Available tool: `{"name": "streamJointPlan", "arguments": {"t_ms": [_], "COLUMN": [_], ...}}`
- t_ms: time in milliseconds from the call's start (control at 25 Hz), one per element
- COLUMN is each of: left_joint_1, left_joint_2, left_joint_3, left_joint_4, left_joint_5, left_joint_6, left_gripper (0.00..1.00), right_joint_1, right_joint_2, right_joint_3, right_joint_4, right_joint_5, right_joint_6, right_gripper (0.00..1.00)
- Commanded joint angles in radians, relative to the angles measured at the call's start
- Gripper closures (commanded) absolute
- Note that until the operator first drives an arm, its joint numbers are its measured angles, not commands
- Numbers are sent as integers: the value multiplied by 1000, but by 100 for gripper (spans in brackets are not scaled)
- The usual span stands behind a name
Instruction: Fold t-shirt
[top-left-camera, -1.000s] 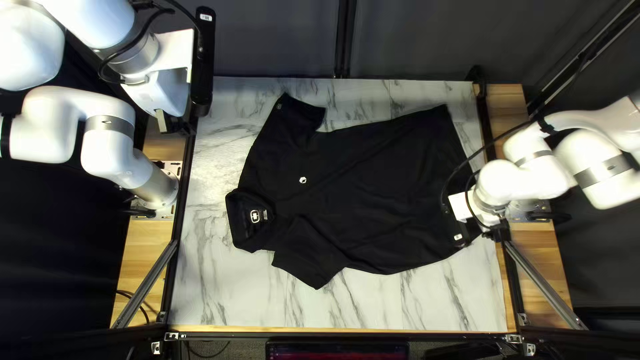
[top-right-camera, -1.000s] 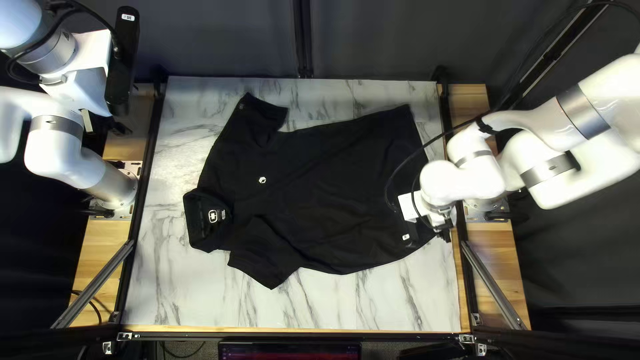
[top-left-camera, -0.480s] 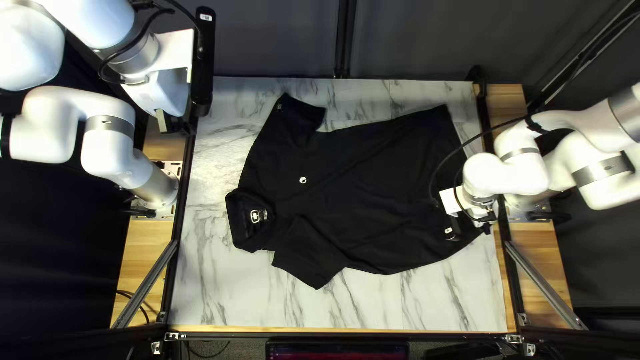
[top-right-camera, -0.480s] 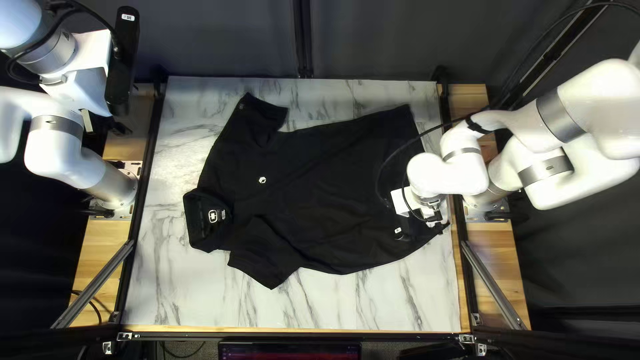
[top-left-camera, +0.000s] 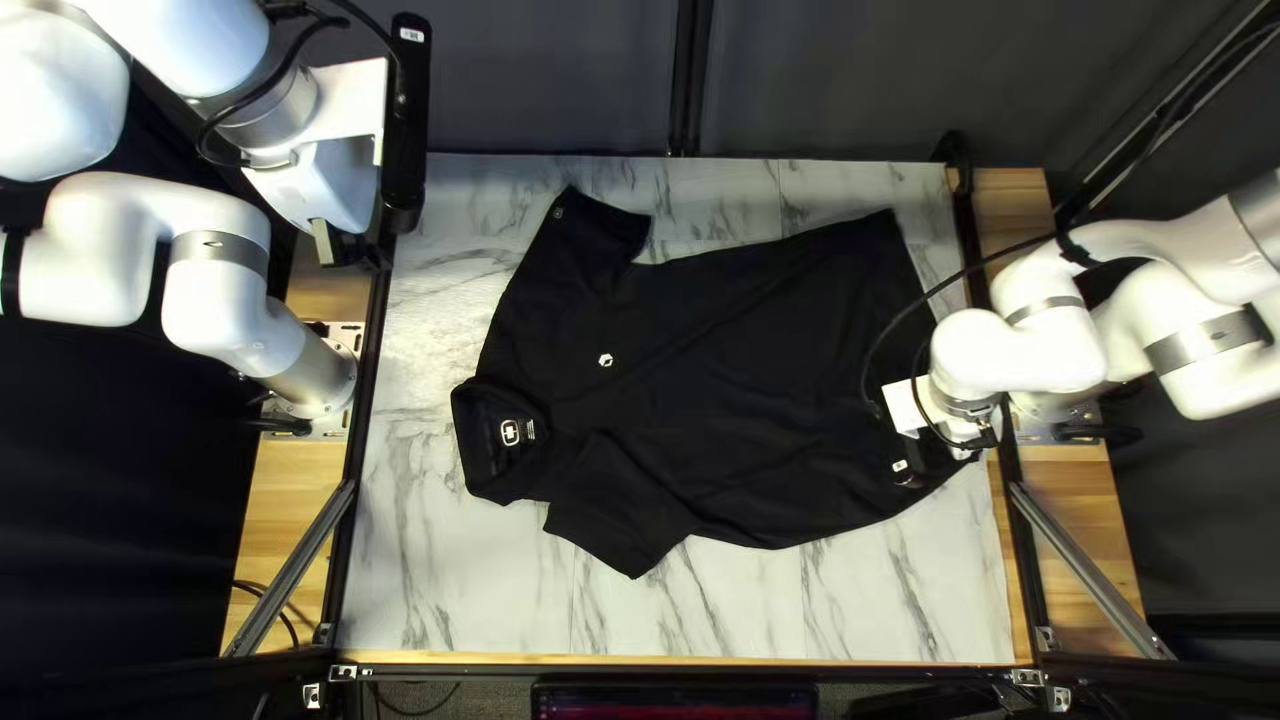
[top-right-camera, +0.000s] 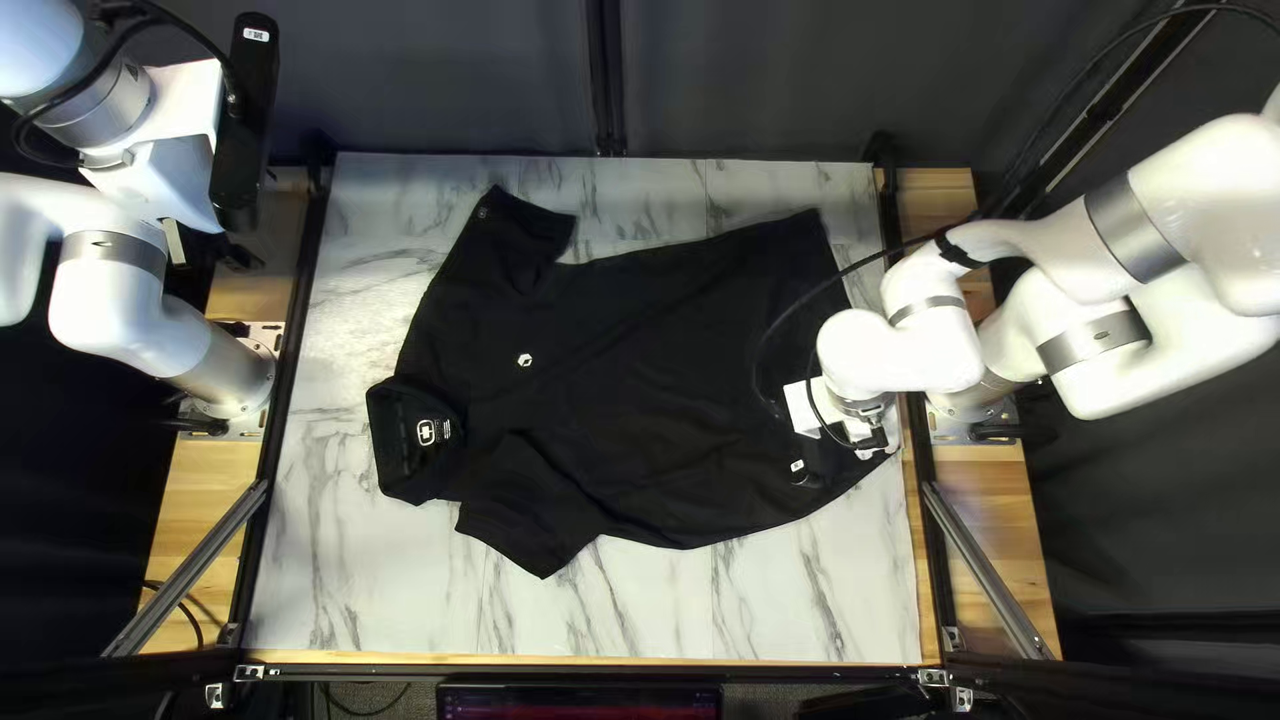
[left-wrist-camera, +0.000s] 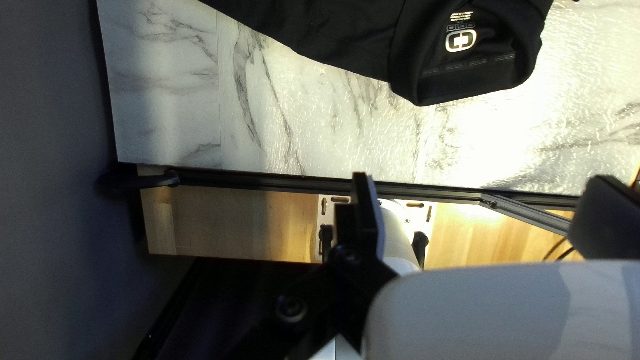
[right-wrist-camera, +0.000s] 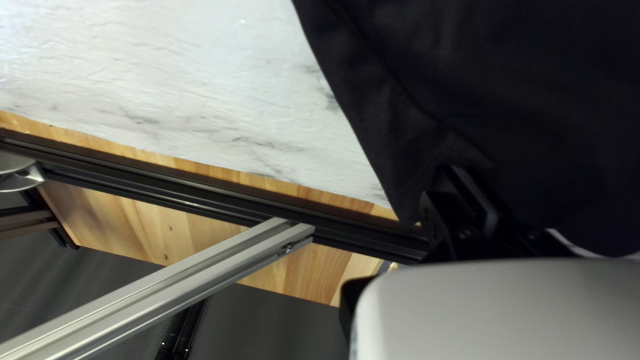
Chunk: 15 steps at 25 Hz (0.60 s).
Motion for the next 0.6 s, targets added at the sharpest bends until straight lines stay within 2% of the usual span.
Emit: {"name": "streamJointPlan", "arguments": {"t_ms": [40, 600], "left_joint_1": [0, 0], "left_joint_2": [0, 0], "left_joint_3": [0, 0], "left_joint_4": [0, 0], "left_joint_5": [0, 0], "left_joint_6": [0, 0], "left_gripper": [0, 0], "right_joint_1": [-6, 9], "right_joint_2": [20, 21], "right_joint_3": [3, 5], "right_joint_4": [12, 29], "right_joint_5": [-19, -30], "right_joint_6": [-16, -3], "right_gripper": [0, 2]}}
